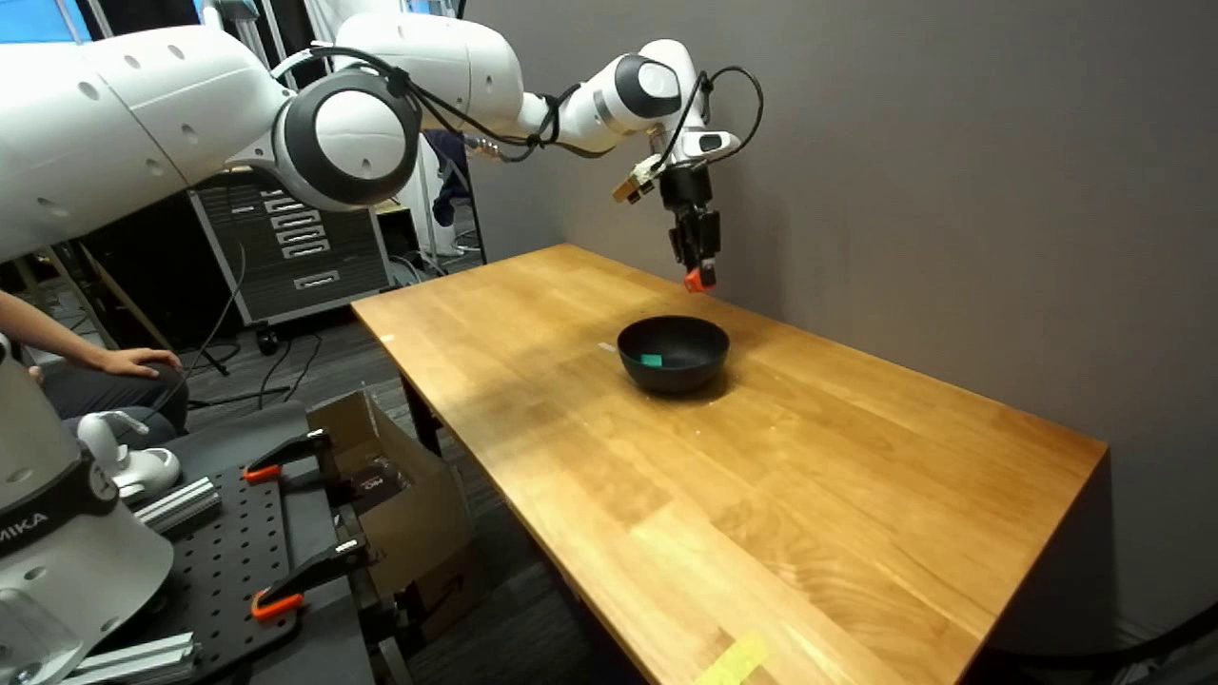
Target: Put the green and orange blocks in the black bowl
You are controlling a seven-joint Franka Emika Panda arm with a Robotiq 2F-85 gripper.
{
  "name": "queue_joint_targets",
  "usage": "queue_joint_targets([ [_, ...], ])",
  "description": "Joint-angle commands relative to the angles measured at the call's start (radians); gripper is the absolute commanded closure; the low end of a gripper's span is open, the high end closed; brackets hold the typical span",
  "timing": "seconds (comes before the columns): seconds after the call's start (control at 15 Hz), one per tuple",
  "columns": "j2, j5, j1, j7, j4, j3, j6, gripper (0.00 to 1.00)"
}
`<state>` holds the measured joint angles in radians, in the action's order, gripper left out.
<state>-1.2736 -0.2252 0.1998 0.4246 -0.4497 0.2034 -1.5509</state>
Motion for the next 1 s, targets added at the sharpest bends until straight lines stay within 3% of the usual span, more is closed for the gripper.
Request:
queue_joint_targets([
  [0.0,0.027,0.038,-0.029,0.037,-0.006,-0.027,0.066,0.28],
  [0.27,0.032,0.094,-0.055,0.056,-0.004,-0.064,0.101,0.01],
  [0.93,0.119,0.183,-0.036,-0.101,-0.002,-0.180,0.104,0.00],
])
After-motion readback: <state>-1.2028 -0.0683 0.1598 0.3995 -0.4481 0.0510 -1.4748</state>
